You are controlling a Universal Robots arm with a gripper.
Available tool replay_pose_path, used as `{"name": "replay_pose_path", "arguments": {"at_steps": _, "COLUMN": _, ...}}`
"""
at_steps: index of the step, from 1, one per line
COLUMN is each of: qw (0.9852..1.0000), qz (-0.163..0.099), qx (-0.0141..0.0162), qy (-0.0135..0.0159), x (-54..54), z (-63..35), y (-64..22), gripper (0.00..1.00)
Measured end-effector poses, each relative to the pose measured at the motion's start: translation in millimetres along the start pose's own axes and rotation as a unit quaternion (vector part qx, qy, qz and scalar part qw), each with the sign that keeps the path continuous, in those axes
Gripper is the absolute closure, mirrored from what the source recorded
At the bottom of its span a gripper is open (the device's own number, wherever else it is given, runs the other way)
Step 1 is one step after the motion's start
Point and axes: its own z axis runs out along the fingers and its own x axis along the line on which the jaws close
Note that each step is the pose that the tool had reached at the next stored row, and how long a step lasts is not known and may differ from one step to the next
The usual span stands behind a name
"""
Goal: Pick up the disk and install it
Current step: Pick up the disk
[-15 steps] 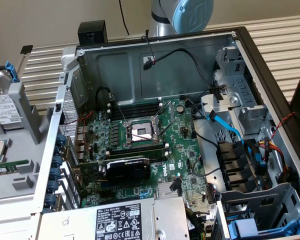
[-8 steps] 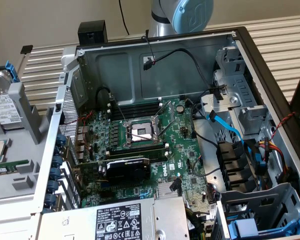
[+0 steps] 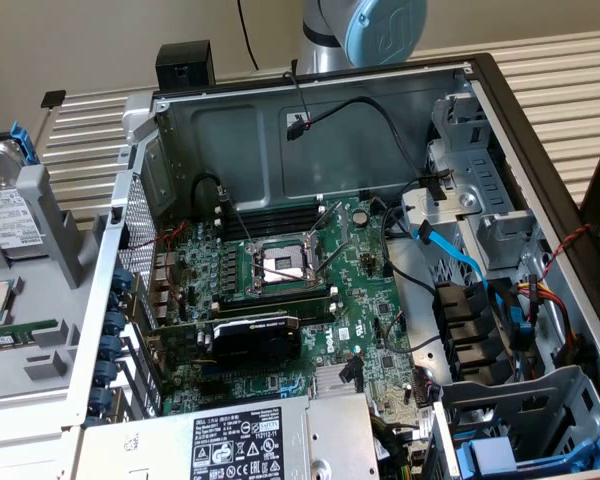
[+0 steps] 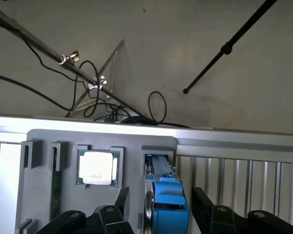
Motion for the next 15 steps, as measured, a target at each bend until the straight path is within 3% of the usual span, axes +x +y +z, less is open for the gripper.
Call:
{"name": "replay_pose_path", "arguments": {"at_steps": 7, "qw": 0.9999, "qz": 0.016, "qx": 0.0002, "qy": -0.0021, "x": -0.1, "z": 3.5, "y": -0.1, "gripper": 0.38}}
{"name": "replay_pose_path", "arguments": {"at_steps": 15, "qw": 0.9999, "qz": 0.016, "qx": 0.0002, "qy": -0.0022, "x": -0.1, "z": 4.2, "y": -0.1, "gripper": 0.4}}
